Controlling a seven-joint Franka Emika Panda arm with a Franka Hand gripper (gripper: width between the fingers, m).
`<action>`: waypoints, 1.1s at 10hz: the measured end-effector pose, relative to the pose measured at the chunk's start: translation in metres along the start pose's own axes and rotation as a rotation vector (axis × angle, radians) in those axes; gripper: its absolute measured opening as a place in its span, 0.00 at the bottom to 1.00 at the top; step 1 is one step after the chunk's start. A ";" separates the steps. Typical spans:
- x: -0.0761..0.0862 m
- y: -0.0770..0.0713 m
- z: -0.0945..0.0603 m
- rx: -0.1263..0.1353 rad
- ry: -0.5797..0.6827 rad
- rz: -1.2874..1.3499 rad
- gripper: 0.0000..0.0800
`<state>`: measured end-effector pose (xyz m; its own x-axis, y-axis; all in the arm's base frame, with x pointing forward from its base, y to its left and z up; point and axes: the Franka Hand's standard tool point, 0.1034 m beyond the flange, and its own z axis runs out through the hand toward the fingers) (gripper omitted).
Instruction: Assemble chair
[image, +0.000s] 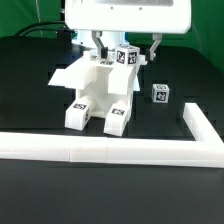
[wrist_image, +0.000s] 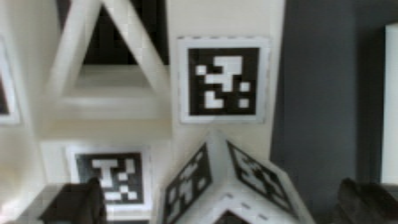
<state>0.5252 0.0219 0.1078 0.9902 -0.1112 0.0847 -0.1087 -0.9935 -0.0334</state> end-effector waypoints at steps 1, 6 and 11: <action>0.000 0.000 0.000 -0.008 0.000 -0.060 0.81; 0.000 0.003 0.001 -0.013 -0.003 -0.379 0.81; -0.001 0.004 0.001 -0.015 -0.005 -0.412 0.37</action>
Offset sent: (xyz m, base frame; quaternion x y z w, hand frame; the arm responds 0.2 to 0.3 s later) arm 0.0014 -0.0013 -0.0001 -0.0103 0.0177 -0.2093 0.9776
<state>0.5241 0.0183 0.1063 0.9517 0.2957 0.0828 0.2953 -0.9553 0.0169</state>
